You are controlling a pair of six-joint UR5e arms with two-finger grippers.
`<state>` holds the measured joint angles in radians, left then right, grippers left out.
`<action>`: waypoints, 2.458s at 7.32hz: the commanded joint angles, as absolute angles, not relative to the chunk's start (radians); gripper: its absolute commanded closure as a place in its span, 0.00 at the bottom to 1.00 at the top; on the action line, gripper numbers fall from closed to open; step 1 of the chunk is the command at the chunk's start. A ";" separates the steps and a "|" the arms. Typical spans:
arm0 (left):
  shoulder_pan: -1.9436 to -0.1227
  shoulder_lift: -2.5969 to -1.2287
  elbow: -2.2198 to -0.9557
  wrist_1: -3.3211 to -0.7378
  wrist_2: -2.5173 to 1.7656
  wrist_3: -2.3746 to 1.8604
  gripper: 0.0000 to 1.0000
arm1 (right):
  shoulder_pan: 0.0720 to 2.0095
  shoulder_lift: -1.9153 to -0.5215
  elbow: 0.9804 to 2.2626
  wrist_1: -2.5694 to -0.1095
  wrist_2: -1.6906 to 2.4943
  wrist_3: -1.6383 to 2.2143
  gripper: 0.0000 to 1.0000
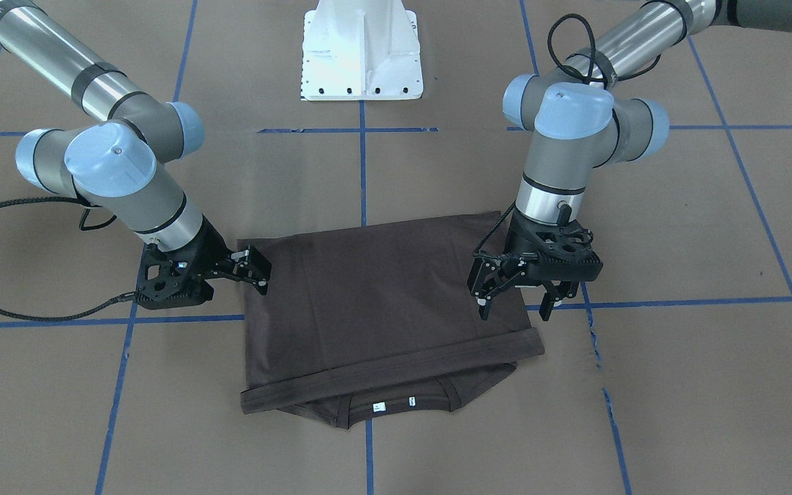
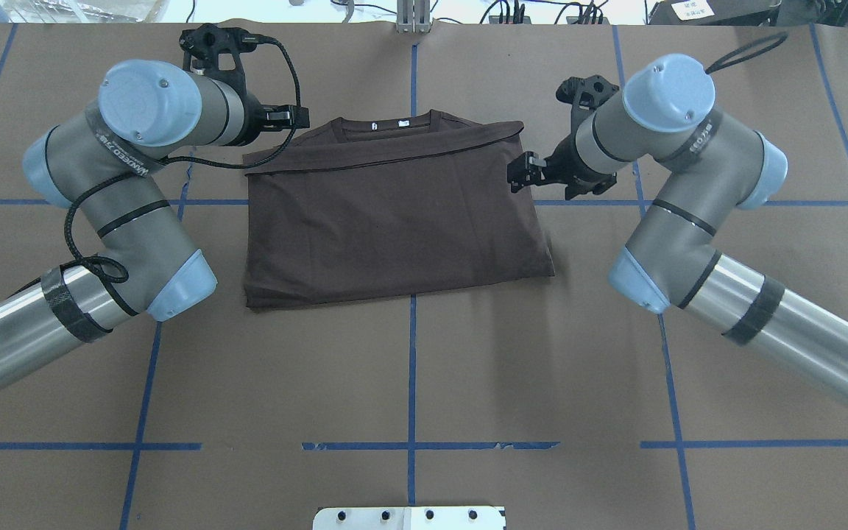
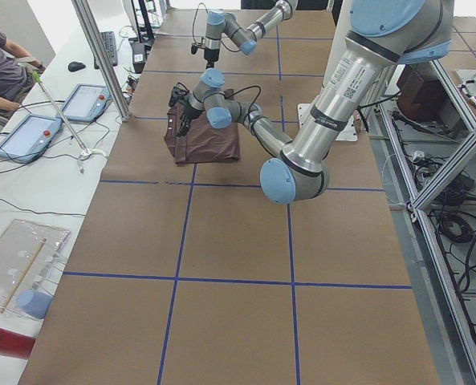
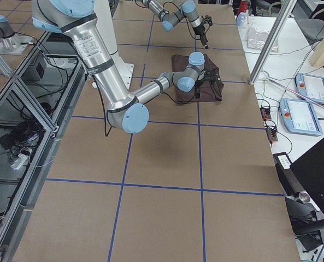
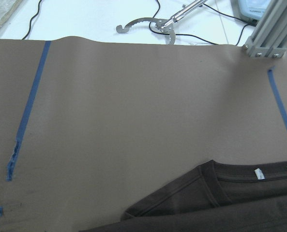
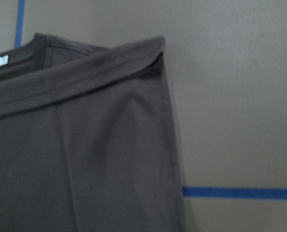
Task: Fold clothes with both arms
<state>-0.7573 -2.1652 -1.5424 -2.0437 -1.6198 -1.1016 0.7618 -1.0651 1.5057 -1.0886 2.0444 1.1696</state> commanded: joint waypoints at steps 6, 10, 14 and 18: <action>-0.753 -2.135 -1.595 -2.043 -1.623 -1.112 0.00 | 0.653 -1.172 1.578 -1.089 2.045 1.192 1.00; -0.752 -2.135 -1.597 -2.042 -1.629 -1.109 0.00 | 0.661 -1.190 1.621 -1.088 2.062 1.187 1.00; -0.744 -2.117 -1.640 -2.042 -1.756 -1.112 0.00 | 0.380 -1.683 2.110 -1.088 1.961 1.200 1.00; -0.606 -2.019 -1.768 -2.022 -1.796 -1.249 0.00 | 0.199 -1.786 2.222 -1.074 1.838 1.229 0.00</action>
